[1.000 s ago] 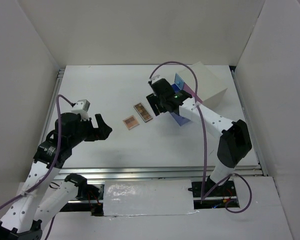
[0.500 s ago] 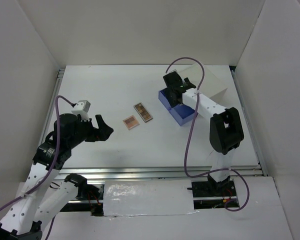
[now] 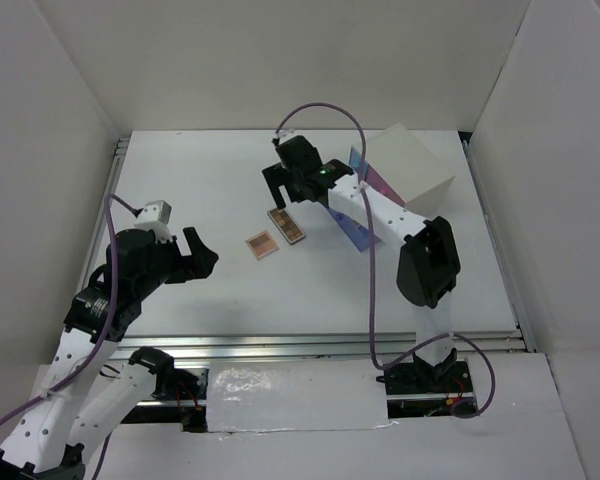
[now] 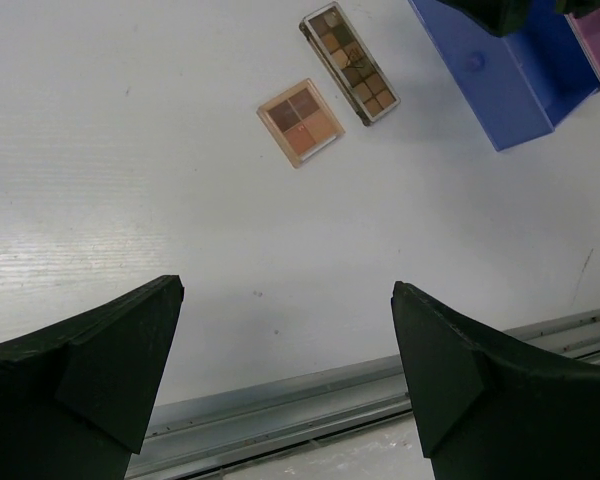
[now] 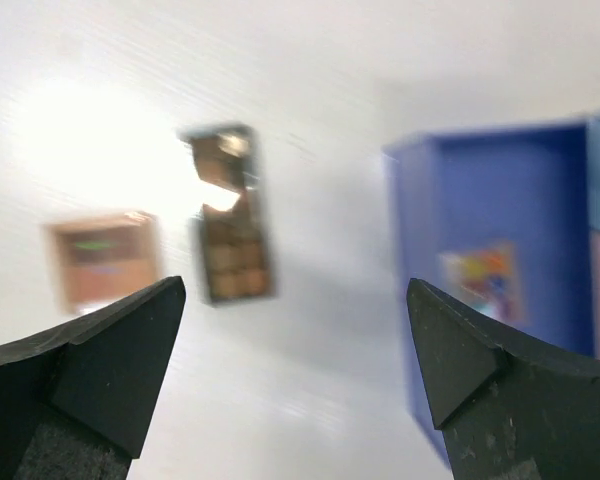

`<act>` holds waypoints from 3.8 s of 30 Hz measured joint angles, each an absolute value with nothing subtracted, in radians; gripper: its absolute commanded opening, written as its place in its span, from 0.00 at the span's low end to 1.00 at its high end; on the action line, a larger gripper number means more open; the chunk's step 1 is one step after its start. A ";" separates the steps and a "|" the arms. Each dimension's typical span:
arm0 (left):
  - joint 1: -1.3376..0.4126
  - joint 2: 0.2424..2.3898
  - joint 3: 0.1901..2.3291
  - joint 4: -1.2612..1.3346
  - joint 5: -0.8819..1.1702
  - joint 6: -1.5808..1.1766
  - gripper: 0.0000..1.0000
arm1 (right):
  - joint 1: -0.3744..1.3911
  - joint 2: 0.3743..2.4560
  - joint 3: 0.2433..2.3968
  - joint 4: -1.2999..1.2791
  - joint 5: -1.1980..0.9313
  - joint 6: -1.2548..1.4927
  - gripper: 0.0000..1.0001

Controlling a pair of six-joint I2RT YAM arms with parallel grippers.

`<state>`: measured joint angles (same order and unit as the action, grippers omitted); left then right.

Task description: Organize the makeup

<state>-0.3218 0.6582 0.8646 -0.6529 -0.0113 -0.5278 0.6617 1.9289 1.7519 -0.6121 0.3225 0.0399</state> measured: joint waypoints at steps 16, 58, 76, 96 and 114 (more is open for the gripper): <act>-0.320 0.657 0.865 -0.654 -0.028 -0.529 0.99 | 0.659 2.342 1.966 -0.669 0.066 0.137 0.70; -0.320 0.636 0.865 -0.651 -0.001 -0.527 0.99 | 0.694 2.330 1.937 -0.689 -0.035 0.143 0.77; -0.320 0.635 0.864 -0.651 0.002 -0.527 0.99 | 0.690 2.303 1.877 -0.711 0.080 0.138 0.78; -0.320 0.631 0.864 -0.651 0.006 -0.527 0.99 | 0.654 2.310 1.899 -0.757 -0.002 0.054 0.33; -0.319 0.630 0.864 -0.651 0.006 -0.527 0.99 | 0.636 1.893 1.693 -0.731 0.180 0.064 0.25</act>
